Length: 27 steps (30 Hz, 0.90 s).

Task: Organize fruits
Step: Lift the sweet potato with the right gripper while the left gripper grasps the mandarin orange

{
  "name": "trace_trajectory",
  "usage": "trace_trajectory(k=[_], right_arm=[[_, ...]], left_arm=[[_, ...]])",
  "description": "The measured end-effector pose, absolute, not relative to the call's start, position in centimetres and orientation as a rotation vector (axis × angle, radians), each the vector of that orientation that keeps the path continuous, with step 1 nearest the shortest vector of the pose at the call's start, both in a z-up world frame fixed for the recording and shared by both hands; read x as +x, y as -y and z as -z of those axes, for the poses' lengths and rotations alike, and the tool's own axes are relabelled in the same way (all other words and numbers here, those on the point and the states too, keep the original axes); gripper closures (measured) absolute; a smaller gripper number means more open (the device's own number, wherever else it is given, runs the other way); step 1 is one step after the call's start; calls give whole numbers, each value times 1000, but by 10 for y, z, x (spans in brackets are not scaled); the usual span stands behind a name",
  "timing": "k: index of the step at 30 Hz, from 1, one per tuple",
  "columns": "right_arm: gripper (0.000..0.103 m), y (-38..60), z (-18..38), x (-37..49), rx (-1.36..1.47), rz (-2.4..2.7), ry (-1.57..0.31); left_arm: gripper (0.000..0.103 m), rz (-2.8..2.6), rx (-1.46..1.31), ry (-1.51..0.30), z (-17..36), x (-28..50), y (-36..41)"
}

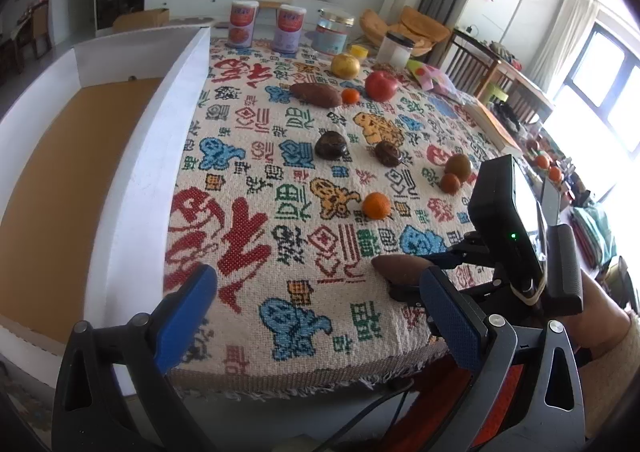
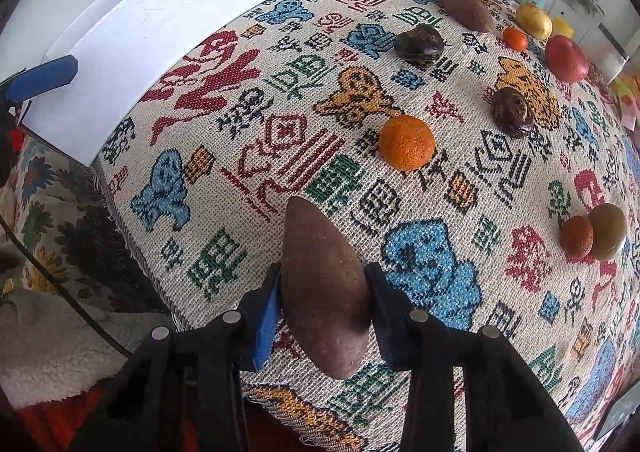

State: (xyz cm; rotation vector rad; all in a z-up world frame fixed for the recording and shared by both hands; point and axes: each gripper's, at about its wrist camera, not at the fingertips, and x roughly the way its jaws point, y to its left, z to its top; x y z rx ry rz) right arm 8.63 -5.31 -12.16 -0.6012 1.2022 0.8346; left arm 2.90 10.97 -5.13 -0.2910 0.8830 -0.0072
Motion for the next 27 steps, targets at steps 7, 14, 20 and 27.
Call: trace_trajectory(k=[7,14,20,27], right_arm=[[62,77,118,98,-522,-744,-1222],[62,133,119,125,-408,-599,-1252],[62,170,118,139,-223,-569,-1279],[62,192,117,138,-148,-526,-1275]], left_arm=[[1,2,-305,-898,56,30,-113],[1,27,-281,-905,56,34,-102],[1,122,-264,-999,78,59,-81],[3,153,-149,-1030,111,125,-44]])
